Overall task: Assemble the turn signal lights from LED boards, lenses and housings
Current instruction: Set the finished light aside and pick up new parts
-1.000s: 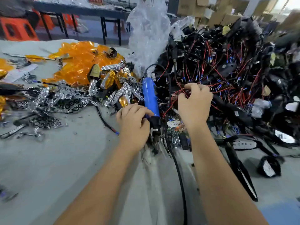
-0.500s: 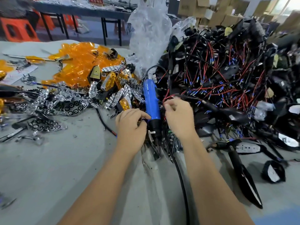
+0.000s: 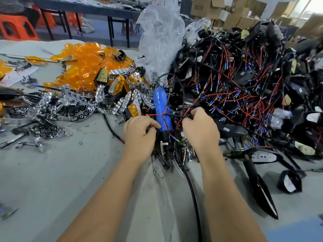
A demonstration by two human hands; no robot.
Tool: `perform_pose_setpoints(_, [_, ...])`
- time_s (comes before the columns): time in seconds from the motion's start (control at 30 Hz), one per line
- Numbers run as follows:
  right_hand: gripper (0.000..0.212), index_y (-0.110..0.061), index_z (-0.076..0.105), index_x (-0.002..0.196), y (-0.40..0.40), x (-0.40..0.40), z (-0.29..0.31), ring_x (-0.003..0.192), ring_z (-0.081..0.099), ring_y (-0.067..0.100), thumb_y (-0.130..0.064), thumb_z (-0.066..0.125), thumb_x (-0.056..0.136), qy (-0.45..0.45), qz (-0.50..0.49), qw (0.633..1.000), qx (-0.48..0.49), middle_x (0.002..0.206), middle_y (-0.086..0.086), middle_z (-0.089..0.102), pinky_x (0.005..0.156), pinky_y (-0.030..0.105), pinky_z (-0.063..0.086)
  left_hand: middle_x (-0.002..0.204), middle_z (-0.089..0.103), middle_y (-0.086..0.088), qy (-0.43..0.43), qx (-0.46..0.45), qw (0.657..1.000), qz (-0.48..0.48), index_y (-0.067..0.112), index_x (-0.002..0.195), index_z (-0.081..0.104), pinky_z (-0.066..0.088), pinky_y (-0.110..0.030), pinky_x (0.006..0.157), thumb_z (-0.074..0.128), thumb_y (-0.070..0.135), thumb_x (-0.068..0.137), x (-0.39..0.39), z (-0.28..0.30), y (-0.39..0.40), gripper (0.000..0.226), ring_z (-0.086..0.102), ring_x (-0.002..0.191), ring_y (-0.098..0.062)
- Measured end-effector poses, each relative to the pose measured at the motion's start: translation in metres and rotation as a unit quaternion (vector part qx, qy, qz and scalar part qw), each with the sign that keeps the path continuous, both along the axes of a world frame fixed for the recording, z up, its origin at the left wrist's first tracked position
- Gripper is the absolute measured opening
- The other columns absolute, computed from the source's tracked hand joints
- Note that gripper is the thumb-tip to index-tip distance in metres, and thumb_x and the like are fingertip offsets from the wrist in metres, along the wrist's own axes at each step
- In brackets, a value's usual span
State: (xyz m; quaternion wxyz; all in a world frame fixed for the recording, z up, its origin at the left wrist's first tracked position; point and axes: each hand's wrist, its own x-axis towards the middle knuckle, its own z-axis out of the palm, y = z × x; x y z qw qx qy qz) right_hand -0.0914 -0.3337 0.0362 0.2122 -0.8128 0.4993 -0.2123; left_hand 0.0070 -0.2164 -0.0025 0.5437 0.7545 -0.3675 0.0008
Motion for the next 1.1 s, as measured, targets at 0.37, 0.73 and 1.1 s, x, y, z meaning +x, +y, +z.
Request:
perform_pose_setpoints(0.37, [0.018,-0.015,0.058,0.112,-0.014,-0.009,-0.01,0.084,0.055,0.03,-0.024,0.044,0.103,0.085,-0.008,0.996,-0.022,0.092,0.007,0.062,0.067,0.033,0.039,0.084,0.06,0.023,0.016,-0.003,1.0,-0.002,0.02,0.077,0.072,0.035,-0.049,0.107,0.054,-0.006,0.085,0.001,-0.001,0.001,0.032,0.054,0.101,-0.012])
perform_pose_setpoints(0.73, [0.022,-0.02,0.053,0.084,0.002,-0.008,-0.016,0.063,0.048,0.011,-0.035,0.048,0.098,-0.264,-0.065,0.962,0.005,0.068,-0.009,0.054,0.058,0.029,0.037,0.084,0.06,0.024,0.058,-0.022,0.998,-0.008,0.038,0.069,0.062,0.036,-0.05,0.106,0.052,-0.006,0.085,-0.001,-0.003,0.006,0.048,0.052,0.098,-0.004])
perform_pose_setpoints(1.1, [0.061,-0.03,0.028,0.146,0.003,0.002,-0.027,0.079,0.071,0.013,-0.014,0.059,0.096,-0.434,-0.024,0.894,0.111,0.077,-0.005,0.068,0.08,0.027,0.054,0.082,0.067,0.007,0.046,-0.041,0.998,-0.017,0.014,0.076,0.075,0.043,-0.05,0.097,0.053,-0.007,0.082,0.004,-0.007,0.005,0.031,0.06,0.094,-0.021])
